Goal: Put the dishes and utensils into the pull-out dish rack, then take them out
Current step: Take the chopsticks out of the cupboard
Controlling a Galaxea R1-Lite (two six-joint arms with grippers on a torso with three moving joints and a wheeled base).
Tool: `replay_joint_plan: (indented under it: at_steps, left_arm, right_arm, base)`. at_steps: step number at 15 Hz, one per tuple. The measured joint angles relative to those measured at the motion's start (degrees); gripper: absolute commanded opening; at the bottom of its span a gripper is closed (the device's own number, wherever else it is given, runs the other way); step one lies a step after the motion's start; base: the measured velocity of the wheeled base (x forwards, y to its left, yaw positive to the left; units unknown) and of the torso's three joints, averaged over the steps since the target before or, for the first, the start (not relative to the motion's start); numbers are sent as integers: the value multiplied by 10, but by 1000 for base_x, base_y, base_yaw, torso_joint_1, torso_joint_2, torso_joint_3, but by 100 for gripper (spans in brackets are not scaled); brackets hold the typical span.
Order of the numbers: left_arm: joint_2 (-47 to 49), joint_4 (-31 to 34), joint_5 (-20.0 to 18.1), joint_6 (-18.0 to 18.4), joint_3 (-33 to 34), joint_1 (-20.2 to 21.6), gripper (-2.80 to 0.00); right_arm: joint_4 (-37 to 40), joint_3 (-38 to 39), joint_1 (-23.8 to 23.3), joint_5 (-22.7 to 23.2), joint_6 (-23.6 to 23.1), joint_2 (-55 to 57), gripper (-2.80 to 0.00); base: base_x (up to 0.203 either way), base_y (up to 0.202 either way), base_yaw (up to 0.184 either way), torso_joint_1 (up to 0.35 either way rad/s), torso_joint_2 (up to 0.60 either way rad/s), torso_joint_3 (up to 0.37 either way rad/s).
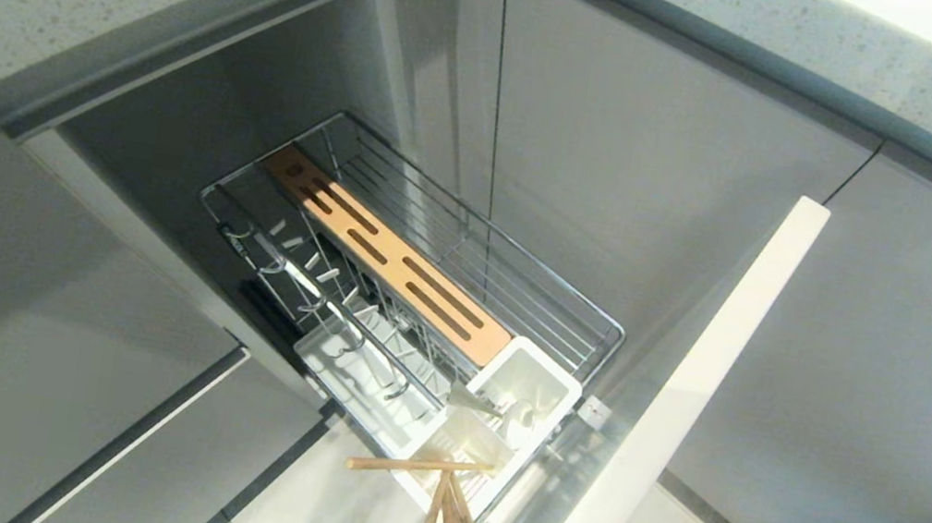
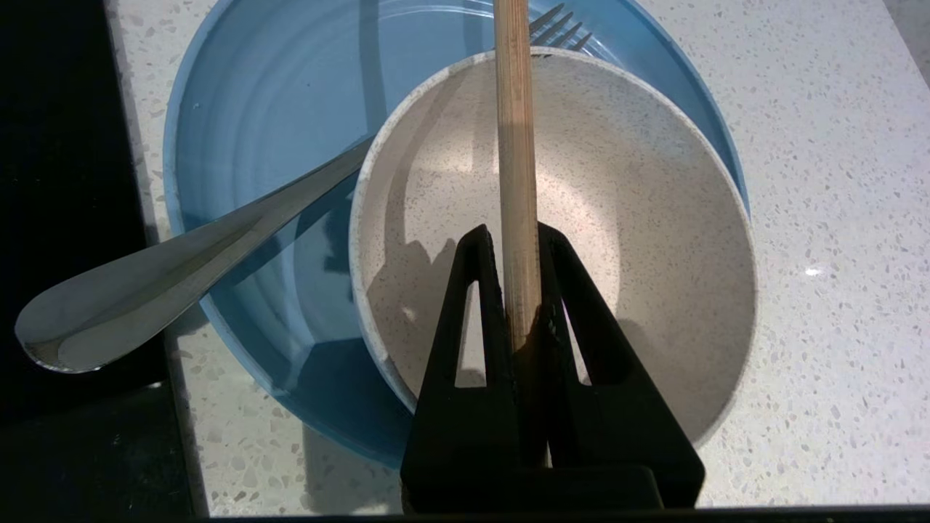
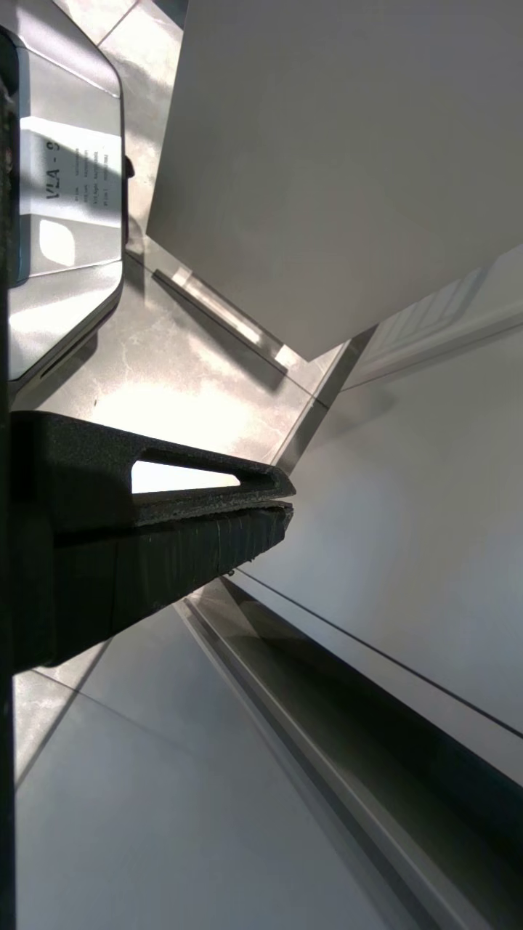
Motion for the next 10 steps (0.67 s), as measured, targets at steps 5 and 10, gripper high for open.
replay_joint_plan:
  at_steps: [5, 10]
  left_arm:
    - [3, 0, 0, -6, -1, 0, -280]
    - [3, 0, 3, -13, -1, 1, -280]
  right_arm:
    - [0, 0, 0, 0, 0, 0, -280]
    - [0, 0, 0, 0, 0, 0, -280]
  base:
    - [0, 0, 0, 0, 0, 0]
    - [0, 0, 0, 0, 0, 0]
